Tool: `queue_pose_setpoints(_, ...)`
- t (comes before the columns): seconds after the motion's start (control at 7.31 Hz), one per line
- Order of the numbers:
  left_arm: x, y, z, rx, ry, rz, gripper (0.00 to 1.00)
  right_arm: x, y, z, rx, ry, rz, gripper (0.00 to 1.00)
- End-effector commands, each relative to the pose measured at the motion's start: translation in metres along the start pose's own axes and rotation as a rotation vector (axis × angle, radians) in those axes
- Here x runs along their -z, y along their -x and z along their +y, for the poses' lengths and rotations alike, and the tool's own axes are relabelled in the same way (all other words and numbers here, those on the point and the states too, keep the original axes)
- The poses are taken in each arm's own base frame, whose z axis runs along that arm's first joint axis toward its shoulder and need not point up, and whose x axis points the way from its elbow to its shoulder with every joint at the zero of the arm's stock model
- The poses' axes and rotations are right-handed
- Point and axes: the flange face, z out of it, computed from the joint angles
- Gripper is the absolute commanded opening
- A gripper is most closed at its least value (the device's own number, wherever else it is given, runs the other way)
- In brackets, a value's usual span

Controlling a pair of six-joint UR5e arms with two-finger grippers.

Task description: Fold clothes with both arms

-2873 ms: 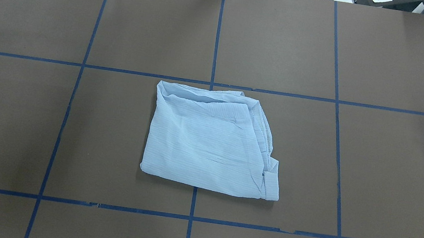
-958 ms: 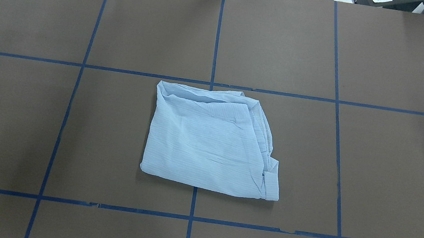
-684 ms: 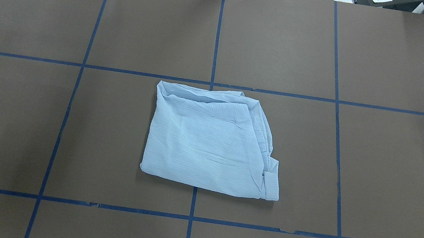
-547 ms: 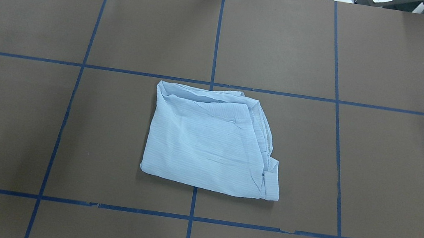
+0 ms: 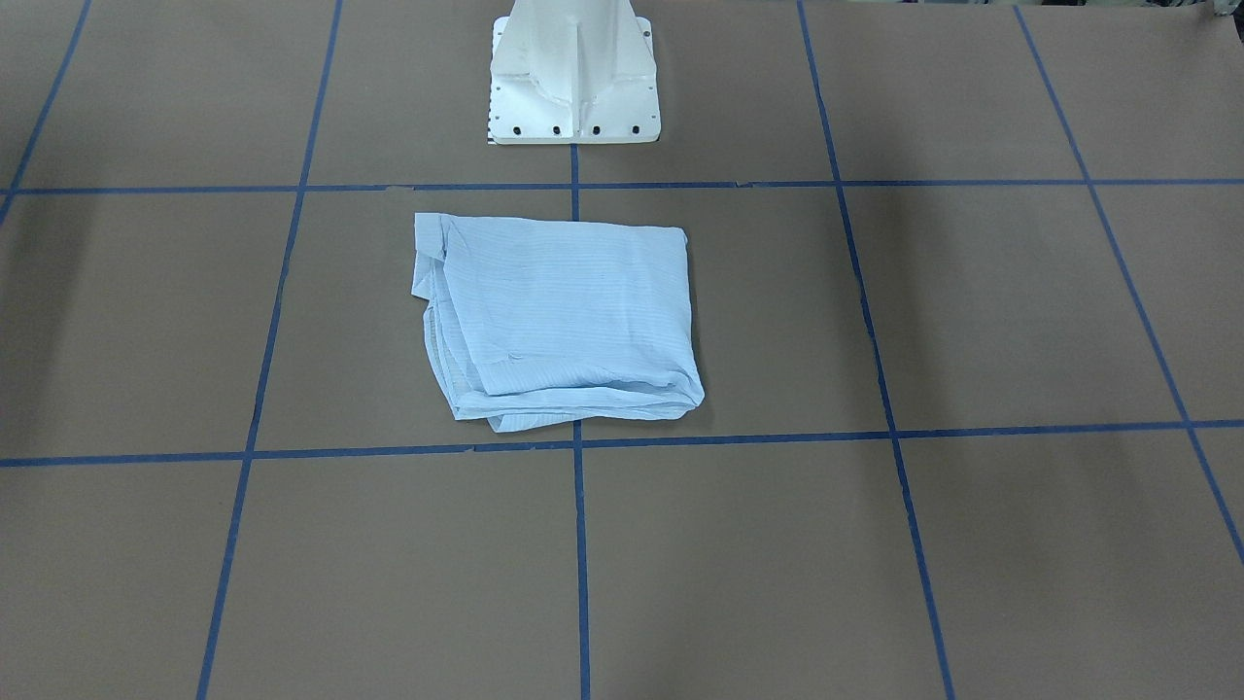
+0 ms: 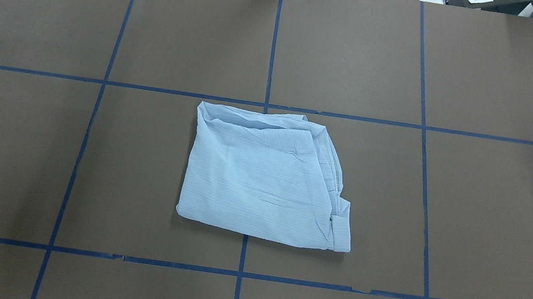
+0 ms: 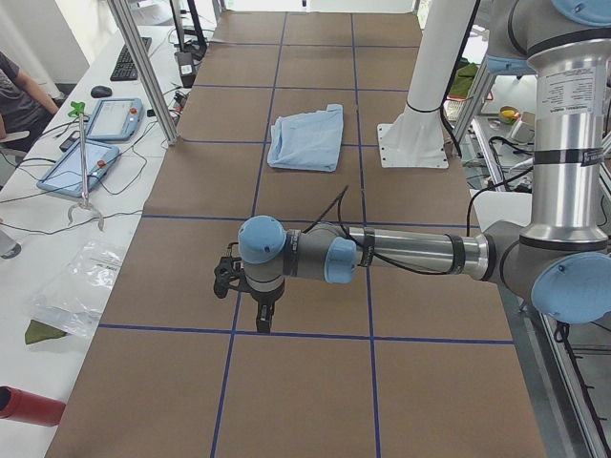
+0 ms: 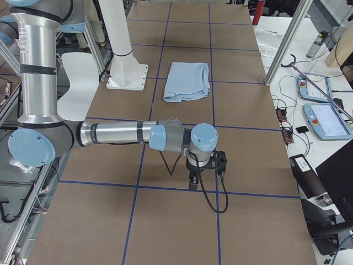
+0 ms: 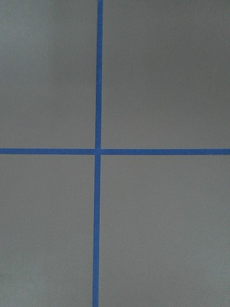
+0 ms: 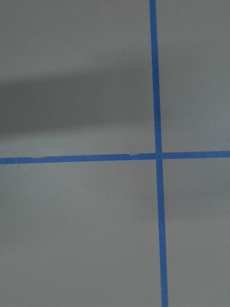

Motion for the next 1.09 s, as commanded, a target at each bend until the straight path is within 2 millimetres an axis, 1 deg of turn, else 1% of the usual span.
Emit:
queue_pose_setpoints(0.0,-0.0028,0.0008,0.0013,-0.008,0.005,-0.003,0.99,-0.0005,-0.0005,0.0000,-0.001,0.001,0.000,1.00)
queue_pose_setpoints(0.96,-0.0055,0.0037,0.0021,-0.001,0.011,-0.004,0.99,0.0041,-0.0030,0.0007,-0.007,-0.009,-0.001,1.00)
